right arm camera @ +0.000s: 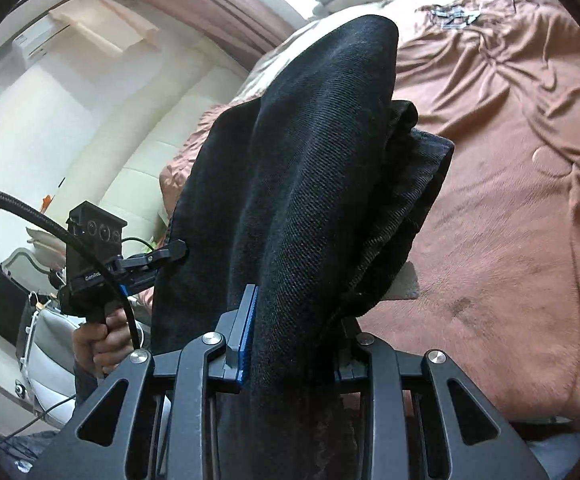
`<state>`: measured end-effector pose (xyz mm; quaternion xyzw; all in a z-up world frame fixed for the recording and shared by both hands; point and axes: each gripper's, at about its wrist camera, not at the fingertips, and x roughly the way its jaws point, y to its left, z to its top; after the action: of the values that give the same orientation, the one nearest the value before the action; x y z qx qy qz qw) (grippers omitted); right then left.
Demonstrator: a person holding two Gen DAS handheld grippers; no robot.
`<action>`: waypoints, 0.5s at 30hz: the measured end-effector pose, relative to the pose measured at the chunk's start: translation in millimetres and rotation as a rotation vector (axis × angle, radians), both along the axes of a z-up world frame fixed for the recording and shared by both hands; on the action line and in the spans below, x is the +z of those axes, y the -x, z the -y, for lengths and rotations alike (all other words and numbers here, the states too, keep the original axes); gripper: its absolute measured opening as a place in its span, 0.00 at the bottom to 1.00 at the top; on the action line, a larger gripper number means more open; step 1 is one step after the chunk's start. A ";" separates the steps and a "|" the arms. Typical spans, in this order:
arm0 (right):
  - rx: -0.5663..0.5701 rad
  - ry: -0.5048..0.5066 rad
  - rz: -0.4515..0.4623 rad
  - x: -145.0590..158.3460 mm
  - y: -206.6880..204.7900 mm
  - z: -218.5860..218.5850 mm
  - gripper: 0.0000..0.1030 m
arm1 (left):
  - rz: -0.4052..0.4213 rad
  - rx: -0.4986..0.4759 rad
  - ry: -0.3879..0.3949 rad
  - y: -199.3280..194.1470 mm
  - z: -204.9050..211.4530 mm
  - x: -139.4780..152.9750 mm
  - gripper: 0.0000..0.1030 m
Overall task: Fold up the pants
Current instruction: 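Lift the folded pants with both tools and carry them toward the black clothes stack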
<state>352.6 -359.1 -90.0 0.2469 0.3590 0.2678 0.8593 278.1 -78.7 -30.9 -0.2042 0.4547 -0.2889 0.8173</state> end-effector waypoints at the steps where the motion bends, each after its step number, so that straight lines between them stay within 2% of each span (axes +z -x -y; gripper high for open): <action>1: -0.002 0.005 0.008 3.1 5.8 1.3 0.26 | 0.007 -0.003 0.003 3.1 1.5 3.3 0.31; 15: -0.051 0.078 0.117 44.7 67.8 23.6 0.26 | 0.099 -0.039 0.037 50.1 28.0 51.6 0.31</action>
<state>284.8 -382.7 -45.3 0.2060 0.3118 0.2455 0.8945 228.1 -106.7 20.7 -0.1960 0.4121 -0.3229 0.8291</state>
